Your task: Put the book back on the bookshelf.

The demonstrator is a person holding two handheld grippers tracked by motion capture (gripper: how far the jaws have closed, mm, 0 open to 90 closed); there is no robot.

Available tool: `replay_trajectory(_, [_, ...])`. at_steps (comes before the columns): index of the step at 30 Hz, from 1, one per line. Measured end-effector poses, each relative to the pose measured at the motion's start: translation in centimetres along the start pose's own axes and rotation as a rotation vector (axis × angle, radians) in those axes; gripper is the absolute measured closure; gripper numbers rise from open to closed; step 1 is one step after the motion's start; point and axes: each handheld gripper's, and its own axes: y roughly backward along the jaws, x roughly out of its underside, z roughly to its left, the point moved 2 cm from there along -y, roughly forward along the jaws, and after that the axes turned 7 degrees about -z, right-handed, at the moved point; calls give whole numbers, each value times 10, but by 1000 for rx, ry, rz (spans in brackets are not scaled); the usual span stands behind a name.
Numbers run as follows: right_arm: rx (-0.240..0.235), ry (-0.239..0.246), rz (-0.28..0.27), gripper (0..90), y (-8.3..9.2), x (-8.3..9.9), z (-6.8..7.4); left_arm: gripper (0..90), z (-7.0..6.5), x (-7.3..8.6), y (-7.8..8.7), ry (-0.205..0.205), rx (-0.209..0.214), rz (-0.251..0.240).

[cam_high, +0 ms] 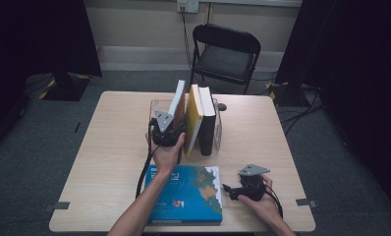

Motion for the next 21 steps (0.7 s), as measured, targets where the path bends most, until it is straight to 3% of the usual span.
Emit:
replay_trajectory(6, [0,0,0,165,0,0,0,544,4,-13,12,-6,47,54])
replay_trajectory(9, [0,0,0,165,0,0,0,499,1,-24,15,-56,52,98])
replay_trajectory(11, [-1,1,0,165,0,0,0,485,0,-32,19,-61,61,112])
replay_trajectory(14, [0,2,1,164,0,0,0,477,2,-45,22,-38,86,152])
replay_trajectory(21, [-1,4,1,165,0,0,0,424,7,-68,14,35,149,346])
